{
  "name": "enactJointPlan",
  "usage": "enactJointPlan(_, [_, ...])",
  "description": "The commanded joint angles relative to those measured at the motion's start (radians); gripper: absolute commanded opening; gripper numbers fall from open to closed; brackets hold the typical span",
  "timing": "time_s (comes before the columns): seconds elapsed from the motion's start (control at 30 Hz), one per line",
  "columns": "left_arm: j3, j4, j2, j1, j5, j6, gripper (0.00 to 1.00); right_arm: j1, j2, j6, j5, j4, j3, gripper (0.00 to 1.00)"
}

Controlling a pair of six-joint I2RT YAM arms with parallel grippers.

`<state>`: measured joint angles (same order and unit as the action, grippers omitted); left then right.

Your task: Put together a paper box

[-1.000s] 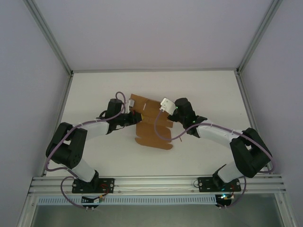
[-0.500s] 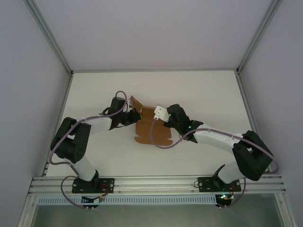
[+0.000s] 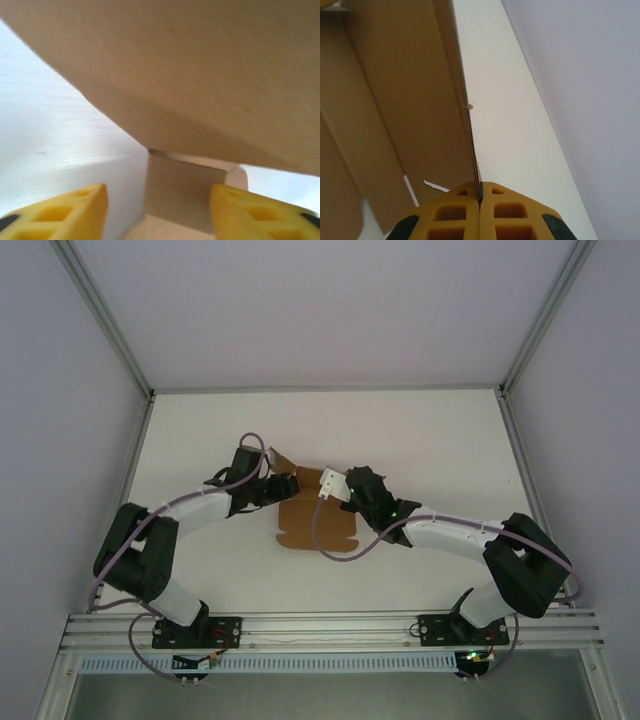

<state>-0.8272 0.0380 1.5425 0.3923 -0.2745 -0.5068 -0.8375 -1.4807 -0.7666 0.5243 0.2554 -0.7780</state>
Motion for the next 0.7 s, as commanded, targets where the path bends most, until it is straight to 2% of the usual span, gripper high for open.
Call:
enactJointPlan(0.0, [0.008, 0.182, -0.087, 0.006, 0.163, 0.039, 0.74, 0.006, -0.034, -0.042, 0.030, 0.026, 0.014, 0.00])
enactJointPlan(0.07, [0.016, 0.233, -0.129, 0.000, 0.233, 0.039, 0.79, 0.015, -0.042, -0.062, 0.033, 0.044, 0.013, 0.00])
enactJointPlan(0.17, [0.004, 0.309, -0.175, -0.011, 0.291, 0.044, 1.00, 0.027, -0.057, -0.090, 0.030, 0.053, 0.000, 0.00])
enactJointPlan(0.43, [-0.042, 0.354, -0.230, -0.014, 0.290, 0.119, 1.00, 0.044, -0.095, -0.107, 0.050, 0.044, -0.046, 0.00])
enactJointPlan(0.67, [-0.129, 0.250, -0.185, 0.054, 0.147, 0.266, 0.81, 0.043, -0.122, -0.102, 0.060, -0.002, -0.085, 0.00])
